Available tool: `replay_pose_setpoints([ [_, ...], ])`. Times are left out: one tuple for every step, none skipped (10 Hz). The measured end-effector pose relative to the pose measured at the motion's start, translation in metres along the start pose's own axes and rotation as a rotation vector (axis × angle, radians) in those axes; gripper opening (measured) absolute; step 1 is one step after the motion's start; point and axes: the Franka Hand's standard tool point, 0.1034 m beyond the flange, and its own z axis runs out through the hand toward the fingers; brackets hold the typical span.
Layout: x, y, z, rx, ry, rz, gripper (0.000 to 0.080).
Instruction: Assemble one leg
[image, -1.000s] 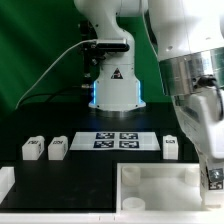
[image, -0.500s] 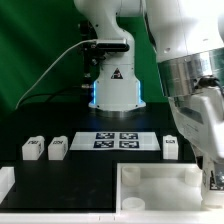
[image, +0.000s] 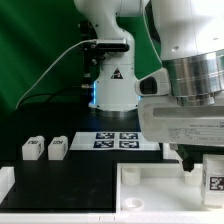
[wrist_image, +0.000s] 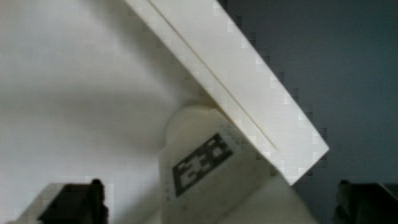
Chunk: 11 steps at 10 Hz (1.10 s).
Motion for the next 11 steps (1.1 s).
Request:
replay_pose_setpoints([
  [0.000, 0.000, 0.000, -0.005, 0.003, -0.076, 0.0649],
  [-0.001, -0.005, -0.003, -0.049, 0.019, -0.266, 0.0649],
  [-0.002, -0.010, -0.004, -0.062, 0.027, -0.385, 0.0649],
  [-0.002, -0.009, -0.003, -0.056, 0.025, -0.338, 0.0649],
  [-0.001, -0.008, -0.003, -0.057, 0.025, -0.336, 0.0514],
  [-0.002, -0.008, -0.003, -0.054, 0.025, -0.273, 0.0514],
  [-0.003, -0.009, -0.003, -0.049, 0.027, -0.138, 0.0376],
  [-0.002, -0.008, -0.002, -0.046, 0.029, -0.014, 0.0307],
  [-0.002, -0.008, -0.002, -0.046, 0.029, 0.013, 0.0307],
  [-0.001, -0.007, -0.002, -0.028, 0.026, 0.224, 0.0307],
  [-0.002, -0.006, -0.001, -0.018, 0.031, 0.411, 0.0303],
])
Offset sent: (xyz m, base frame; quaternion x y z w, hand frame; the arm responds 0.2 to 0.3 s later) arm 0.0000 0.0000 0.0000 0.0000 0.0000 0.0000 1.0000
